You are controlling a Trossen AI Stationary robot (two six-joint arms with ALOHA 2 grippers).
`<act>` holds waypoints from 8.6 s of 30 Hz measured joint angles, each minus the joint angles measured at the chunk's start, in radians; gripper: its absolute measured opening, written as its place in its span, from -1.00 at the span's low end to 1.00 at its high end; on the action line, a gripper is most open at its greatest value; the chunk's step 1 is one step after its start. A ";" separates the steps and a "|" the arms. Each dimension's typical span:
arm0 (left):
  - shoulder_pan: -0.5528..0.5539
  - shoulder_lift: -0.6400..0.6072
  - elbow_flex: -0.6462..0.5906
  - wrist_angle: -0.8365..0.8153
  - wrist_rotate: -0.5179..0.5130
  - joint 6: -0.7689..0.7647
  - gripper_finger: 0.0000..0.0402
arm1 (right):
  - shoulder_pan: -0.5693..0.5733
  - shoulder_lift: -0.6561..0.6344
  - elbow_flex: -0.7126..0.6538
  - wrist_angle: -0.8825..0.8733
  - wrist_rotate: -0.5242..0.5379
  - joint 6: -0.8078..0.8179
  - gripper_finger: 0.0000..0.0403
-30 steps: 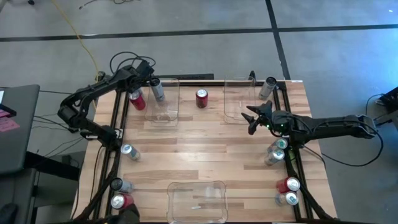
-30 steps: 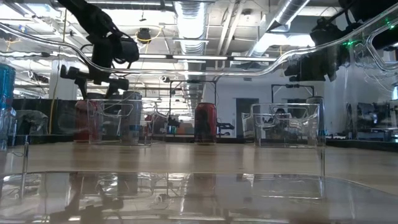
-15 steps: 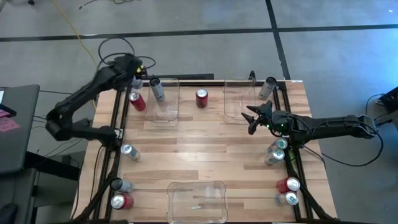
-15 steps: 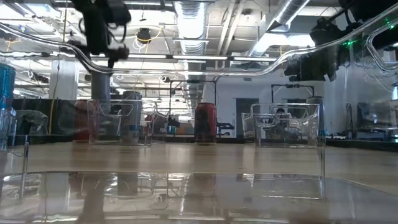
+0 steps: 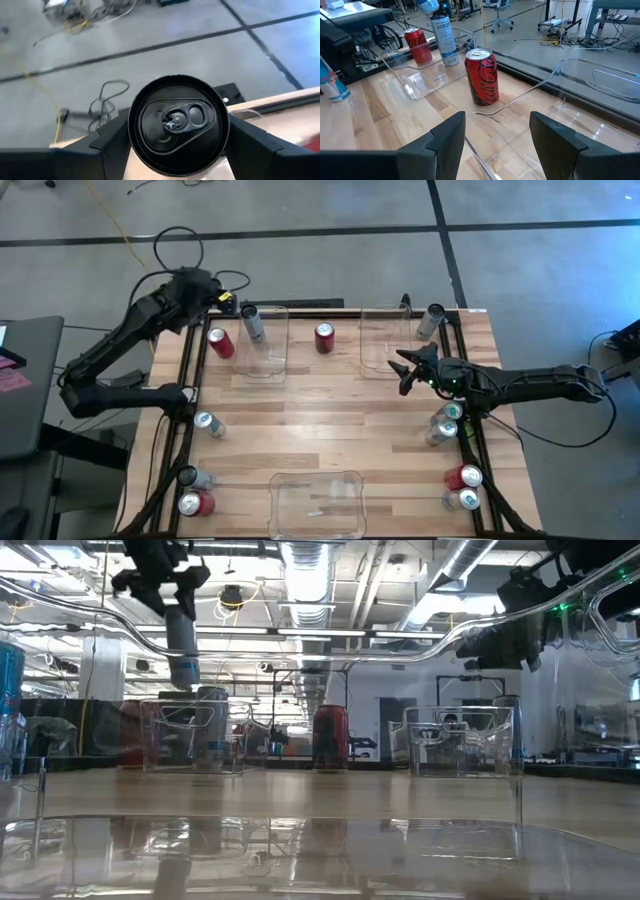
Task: Sort soda cans
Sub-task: Put the top left white and blue soda can into the top left transparent bin, then put the top white and blue soda can into the top left transparent bin
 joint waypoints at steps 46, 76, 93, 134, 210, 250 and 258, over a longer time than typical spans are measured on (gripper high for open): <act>-0.167 0.385 -0.114 0.313 0.062 0.092 0.30 | -0.002 0.205 0.000 0.087 -0.006 0.152 0.20; -0.120 0.461 -0.206 0.491 0.129 0.038 0.39 | -0.001 0.205 0.000 0.088 -0.003 0.156 0.20; -0.120 0.411 -0.172 0.503 0.123 0.120 0.60 | -0.002 0.205 0.000 0.082 -0.004 0.186 0.20; -0.434 0.087 -0.444 0.604 0.284 0.241 0.74 | -0.202 0.185 0.247 -0.126 0.107 0.119 0.20; -0.444 0.087 -0.587 0.693 0.318 0.295 0.74 | -0.984 1.080 1.236 -1.397 -0.268 -0.031 0.68; -0.444 0.087 -0.587 0.651 0.318 0.288 0.74 | -0.997 1.082 1.291 -1.431 -0.275 0.073 0.74; -0.444 0.087 -0.587 0.622 0.318 0.284 0.74 | -0.997 1.082 1.291 -1.403 -0.243 0.134 0.74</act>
